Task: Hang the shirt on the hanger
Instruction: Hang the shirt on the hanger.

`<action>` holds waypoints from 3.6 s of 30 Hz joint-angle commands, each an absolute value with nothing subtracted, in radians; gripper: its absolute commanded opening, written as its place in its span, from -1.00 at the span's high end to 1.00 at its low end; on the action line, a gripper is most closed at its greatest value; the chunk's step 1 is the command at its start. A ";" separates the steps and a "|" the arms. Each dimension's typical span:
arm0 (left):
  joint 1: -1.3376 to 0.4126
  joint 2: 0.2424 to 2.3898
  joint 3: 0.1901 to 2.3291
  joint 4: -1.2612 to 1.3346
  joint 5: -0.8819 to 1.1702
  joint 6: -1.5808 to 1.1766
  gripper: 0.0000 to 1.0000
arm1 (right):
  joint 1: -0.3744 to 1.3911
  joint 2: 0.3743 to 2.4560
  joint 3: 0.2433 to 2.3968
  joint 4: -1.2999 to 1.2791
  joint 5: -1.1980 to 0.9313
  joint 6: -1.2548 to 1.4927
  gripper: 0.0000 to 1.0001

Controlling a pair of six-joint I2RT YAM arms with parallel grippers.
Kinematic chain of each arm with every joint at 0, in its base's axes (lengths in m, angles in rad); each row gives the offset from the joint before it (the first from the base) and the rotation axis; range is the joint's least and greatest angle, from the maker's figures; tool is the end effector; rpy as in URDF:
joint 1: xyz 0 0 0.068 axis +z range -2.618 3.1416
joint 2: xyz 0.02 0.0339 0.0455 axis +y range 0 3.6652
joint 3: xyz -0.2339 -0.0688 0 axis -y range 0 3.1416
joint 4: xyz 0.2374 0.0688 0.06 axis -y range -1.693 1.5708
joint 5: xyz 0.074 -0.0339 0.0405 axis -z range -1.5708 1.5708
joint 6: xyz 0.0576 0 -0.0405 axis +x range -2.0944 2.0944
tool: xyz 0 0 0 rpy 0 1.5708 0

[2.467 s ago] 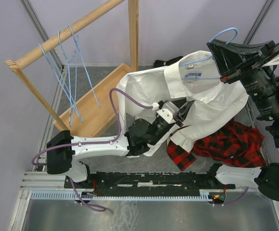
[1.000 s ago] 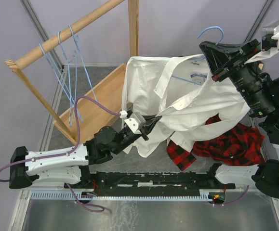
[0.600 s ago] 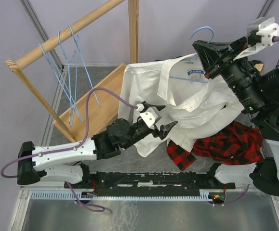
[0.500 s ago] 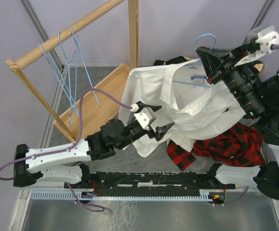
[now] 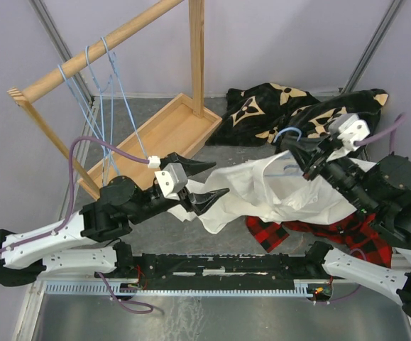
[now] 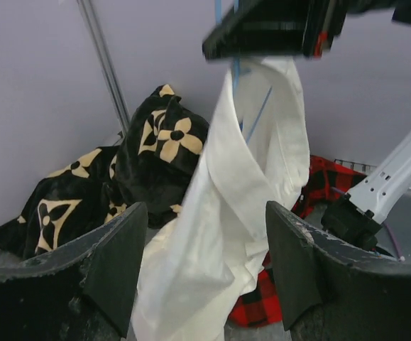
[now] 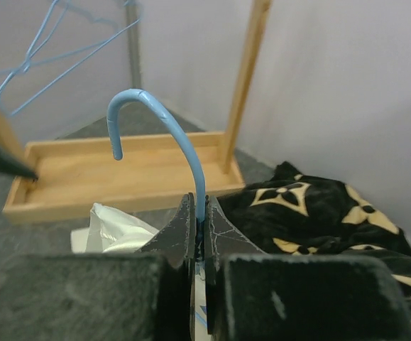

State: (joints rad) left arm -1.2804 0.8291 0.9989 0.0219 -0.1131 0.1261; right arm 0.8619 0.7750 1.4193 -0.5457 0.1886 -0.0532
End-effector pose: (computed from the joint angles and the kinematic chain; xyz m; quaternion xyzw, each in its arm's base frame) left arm 0.0677 -0.2038 0.4102 0.3775 0.5127 -0.3902 0.6651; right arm 0.0971 0.0967 0.4806 -0.2327 0.6305 0.2321 0.7032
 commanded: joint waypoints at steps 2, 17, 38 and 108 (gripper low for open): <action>-1.280 0.907 1.185 0.009 -0.095 0.164 -0.47 | 0.862 0.724 1.283 -0.437 -0.042 -0.017 0.99; -1.280 1.103 1.363 0.008 -0.053 0.216 -0.53 | 0.862 0.736 1.174 -0.365 -0.141 -0.015 0.97; -1.279 1.117 1.384 -0.046 0.006 0.166 0.95 | 0.862 0.687 1.188 -0.433 -0.215 -0.071 0.30; -1.279 0.985 1.431 -0.501 -0.197 -0.074 -0.73 | 0.862 0.605 1.204 -1.138 0.250 0.459 1.00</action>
